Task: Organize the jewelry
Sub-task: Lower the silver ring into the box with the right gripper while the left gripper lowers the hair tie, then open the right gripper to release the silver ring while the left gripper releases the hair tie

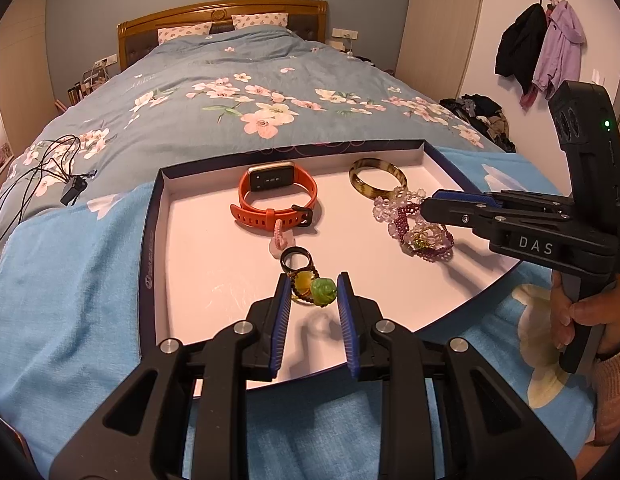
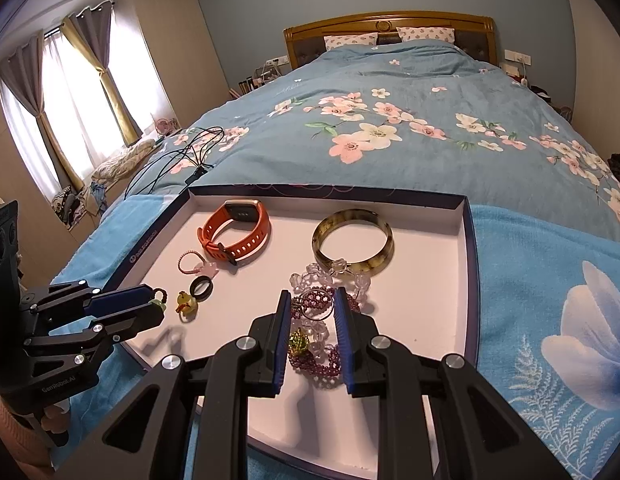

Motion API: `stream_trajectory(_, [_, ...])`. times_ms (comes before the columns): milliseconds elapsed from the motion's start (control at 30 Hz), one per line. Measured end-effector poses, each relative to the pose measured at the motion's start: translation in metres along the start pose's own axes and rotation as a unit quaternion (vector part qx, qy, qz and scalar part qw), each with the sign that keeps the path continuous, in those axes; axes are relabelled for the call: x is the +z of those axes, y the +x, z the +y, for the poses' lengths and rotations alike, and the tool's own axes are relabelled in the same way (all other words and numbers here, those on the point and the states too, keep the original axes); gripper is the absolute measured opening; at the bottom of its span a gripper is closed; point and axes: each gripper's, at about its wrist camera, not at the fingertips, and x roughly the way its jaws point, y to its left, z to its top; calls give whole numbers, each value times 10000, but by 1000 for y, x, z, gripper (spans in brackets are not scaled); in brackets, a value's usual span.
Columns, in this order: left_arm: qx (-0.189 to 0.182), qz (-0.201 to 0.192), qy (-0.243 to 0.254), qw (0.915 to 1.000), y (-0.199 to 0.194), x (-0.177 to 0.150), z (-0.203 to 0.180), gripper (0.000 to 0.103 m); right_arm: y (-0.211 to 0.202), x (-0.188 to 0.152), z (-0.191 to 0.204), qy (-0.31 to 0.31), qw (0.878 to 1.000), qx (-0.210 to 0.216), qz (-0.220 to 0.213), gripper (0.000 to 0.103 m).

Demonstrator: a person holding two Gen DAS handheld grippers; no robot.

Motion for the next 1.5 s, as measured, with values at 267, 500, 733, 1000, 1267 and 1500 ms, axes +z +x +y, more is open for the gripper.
stream_trajectory(267, [53, 75, 5, 10000, 7, -1, 0, 24, 5, 2, 1, -15, 10000, -44, 70, 20])
stream_trajectory(500, [73, 113, 7, 9999, 11, 0, -1, 24, 12, 1, 1, -38, 9998, -85, 154, 20])
stream_trajectory(733, [105, 162, 9, 9998, 16, -1, -1, 24, 13, 0, 1, -38, 9998, -117, 180, 20])
stream_trajectory(1000, [132, 174, -14, 9998, 19, -2, 0, 26, 14, -1, 1, -52, 9997, -174, 178, 21])
stream_trajectory(1267, [158, 107, -51, 9998, 16, -3, 2, 37, 5, -3, 1, -56, 9998, -179, 62, 27])
stream_trajectory(1500, [225, -45, -32, 9997, 8, -4, 1, 44, -1, -4, 2, -24, 9999, -150, 5, 35])
